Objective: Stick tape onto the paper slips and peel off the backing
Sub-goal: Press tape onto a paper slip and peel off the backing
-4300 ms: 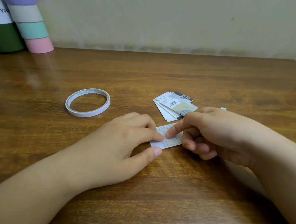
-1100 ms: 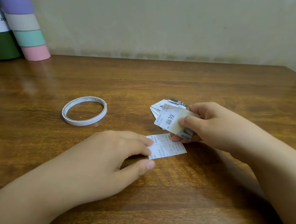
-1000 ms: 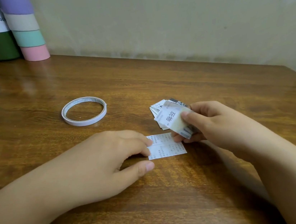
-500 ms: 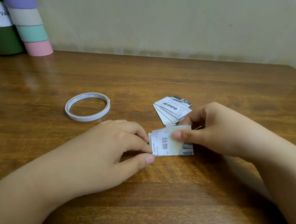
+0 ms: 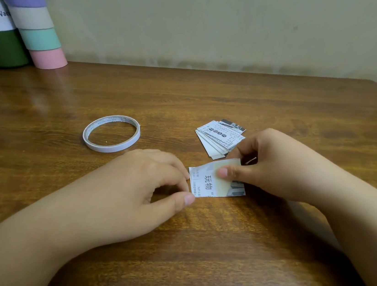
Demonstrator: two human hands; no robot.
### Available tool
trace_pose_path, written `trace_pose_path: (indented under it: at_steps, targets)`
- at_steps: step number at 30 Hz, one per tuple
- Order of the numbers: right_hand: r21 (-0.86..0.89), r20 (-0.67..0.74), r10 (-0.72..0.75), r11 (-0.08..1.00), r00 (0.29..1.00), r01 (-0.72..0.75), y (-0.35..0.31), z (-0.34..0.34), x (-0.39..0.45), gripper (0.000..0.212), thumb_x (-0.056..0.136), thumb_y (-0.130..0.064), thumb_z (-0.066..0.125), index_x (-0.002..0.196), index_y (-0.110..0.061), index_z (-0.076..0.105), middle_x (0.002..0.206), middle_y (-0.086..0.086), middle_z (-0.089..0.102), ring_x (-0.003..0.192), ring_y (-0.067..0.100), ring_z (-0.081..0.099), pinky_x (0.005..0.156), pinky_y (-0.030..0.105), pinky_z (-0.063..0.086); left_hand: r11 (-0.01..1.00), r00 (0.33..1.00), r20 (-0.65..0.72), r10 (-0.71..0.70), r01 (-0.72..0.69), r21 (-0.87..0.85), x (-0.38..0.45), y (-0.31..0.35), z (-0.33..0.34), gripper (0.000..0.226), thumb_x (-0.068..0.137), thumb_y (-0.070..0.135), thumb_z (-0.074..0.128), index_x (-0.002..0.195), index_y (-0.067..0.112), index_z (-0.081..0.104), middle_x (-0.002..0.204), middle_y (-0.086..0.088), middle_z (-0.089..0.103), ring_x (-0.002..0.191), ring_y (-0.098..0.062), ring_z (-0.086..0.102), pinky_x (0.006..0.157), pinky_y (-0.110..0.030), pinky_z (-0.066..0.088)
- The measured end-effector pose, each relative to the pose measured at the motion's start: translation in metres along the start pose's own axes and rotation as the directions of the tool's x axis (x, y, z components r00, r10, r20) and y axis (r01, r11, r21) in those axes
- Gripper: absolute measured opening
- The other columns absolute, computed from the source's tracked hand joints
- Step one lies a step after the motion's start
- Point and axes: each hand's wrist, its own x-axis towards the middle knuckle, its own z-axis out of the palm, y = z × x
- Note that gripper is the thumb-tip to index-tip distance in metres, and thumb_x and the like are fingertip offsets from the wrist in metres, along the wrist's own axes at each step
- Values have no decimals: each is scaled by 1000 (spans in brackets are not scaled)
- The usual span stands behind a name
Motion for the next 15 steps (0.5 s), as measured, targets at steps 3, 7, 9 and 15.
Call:
trace_pose_path:
  at_steps: [3,7,9,15]
  targets:
    - [-6,-10,3,1000,1000,-3,0,1,0,22,76,-47,72,79,-26,71,78,-7,68,69,11,63,63,27,49,1000,1000,9,6,-6,8,0,1,-1,44,79,59,38,84,31,72,96,22,62,97,3,52,79,-10,40]
    - [-12,-15,2,1000,1000,-2,0,2,1,23,75,-48,72,79,-25,71,80,-7,67,70,10,62,62,27,48,1000,1000,24,-14,14,5,0,2,-2,47,78,61,36,86,33,72,87,20,56,92,5,50,72,-1,34]
    - [-14,-15,1,1000,1000,-1,0,2,1,23,75,-48,72,78,-25,70,81,-7,67,70,11,63,62,27,48,1000,999,23,-23,23,2,0,1,-2,48,78,61,36,87,33,73,83,18,56,88,7,51,71,-1,34]
    - [-15,-22,0,1000,1000,0,0,3,1,23,75,-48,72,77,-25,70,79,-7,67,69,12,64,59,27,48,999,998,47,-46,46,-2,-1,2,-3,47,78,54,34,87,31,73,75,12,57,77,2,54,65,-11,39]
